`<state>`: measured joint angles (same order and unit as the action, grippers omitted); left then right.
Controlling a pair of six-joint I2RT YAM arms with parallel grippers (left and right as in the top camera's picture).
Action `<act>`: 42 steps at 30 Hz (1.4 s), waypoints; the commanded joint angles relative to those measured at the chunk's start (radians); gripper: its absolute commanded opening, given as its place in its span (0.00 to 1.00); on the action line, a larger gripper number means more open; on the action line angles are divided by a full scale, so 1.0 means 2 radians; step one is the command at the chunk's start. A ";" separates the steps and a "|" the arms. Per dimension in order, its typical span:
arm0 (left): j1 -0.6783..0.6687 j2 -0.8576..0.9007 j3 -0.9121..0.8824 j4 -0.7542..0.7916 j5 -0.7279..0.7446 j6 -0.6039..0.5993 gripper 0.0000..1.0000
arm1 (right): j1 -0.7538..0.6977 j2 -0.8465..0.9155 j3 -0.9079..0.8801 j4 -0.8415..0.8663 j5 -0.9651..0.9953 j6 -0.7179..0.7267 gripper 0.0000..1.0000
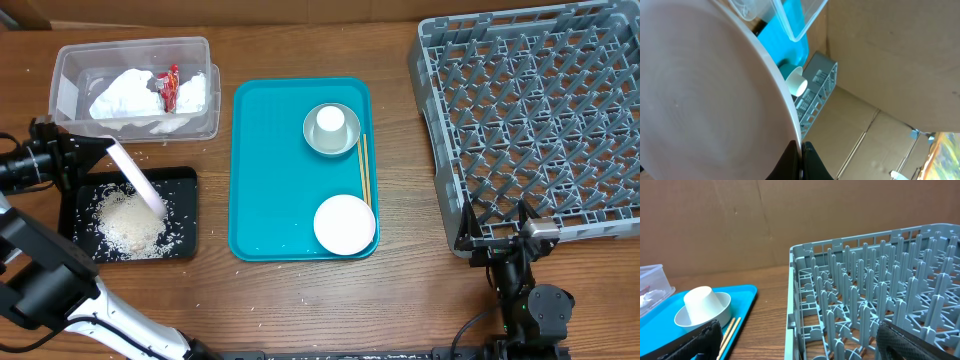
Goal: Sort waste into correct bins and load items into the dishwasher
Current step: 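Shake the tilted white plate over the black tray to empty it, then carry the empty white plate right and set it on the teal tray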
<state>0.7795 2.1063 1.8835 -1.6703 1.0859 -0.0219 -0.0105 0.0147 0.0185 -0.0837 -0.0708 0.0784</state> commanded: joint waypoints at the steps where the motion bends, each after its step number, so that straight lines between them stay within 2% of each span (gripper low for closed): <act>1: 0.010 0.005 -0.002 -0.010 0.016 0.014 0.04 | 0.002 -0.005 -0.005 0.002 0.003 0.000 1.00; 9: 0.016 0.003 -0.005 -0.010 0.050 0.043 0.04 | 0.002 -0.005 -0.005 0.002 0.003 0.000 1.00; 26: 0.003 -0.034 -0.009 -0.010 0.032 0.031 0.04 | 0.002 -0.005 -0.005 0.002 0.003 0.000 1.00; 33: -0.059 -0.091 -0.009 -0.010 -0.024 0.006 0.04 | 0.002 -0.005 -0.005 0.002 0.003 0.000 1.00; 38: -0.145 -0.137 -0.009 -0.010 -0.045 -0.018 0.04 | 0.002 -0.005 -0.005 0.002 0.003 0.000 1.00; 42: -0.237 -0.159 -0.009 -0.010 -0.097 -0.028 0.04 | 0.002 -0.005 -0.005 0.002 0.003 0.000 1.00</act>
<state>0.4026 1.8320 1.8694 -1.6875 0.9798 -0.0460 -0.0109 0.0147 0.0185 -0.0841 -0.0708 0.0780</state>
